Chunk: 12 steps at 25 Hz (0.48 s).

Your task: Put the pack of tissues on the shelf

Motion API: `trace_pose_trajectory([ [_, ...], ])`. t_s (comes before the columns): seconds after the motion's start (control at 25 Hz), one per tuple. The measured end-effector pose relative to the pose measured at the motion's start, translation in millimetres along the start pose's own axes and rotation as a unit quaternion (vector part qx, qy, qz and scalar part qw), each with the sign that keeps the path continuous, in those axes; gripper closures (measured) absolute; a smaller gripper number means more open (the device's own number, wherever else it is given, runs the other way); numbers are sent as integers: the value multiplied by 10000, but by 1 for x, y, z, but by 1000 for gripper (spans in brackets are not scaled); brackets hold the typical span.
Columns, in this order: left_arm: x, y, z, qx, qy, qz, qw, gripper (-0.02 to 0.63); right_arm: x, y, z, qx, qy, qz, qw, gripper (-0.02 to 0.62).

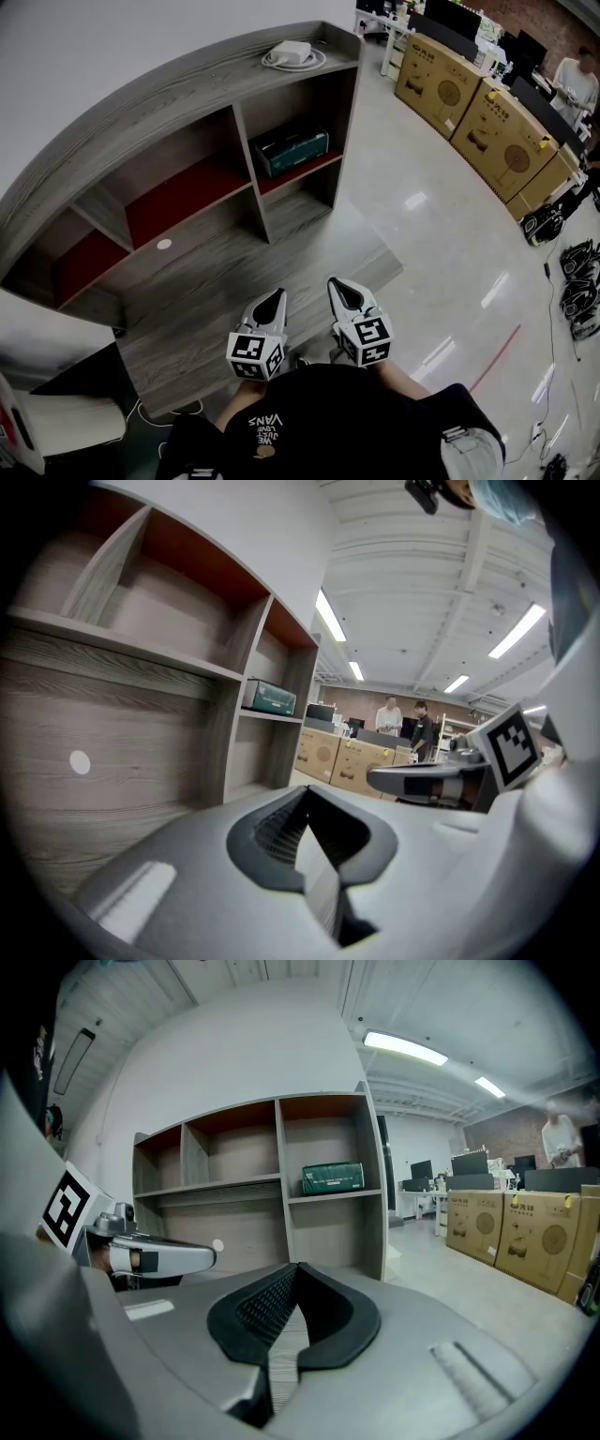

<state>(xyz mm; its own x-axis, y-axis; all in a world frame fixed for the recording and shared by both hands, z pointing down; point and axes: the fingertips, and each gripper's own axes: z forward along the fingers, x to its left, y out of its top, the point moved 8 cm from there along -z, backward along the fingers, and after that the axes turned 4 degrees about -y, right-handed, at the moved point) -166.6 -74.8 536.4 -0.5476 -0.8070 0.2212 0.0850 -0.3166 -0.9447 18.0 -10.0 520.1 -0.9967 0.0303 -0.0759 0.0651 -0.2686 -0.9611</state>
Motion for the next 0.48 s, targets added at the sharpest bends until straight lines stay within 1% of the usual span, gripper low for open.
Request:
trace_pose_trajectory([
  [0.48, 5, -2, 4, 38, 20, -41, 10000, 555, -2, 1, 6, -3, -12, 38, 10000, 592],
])
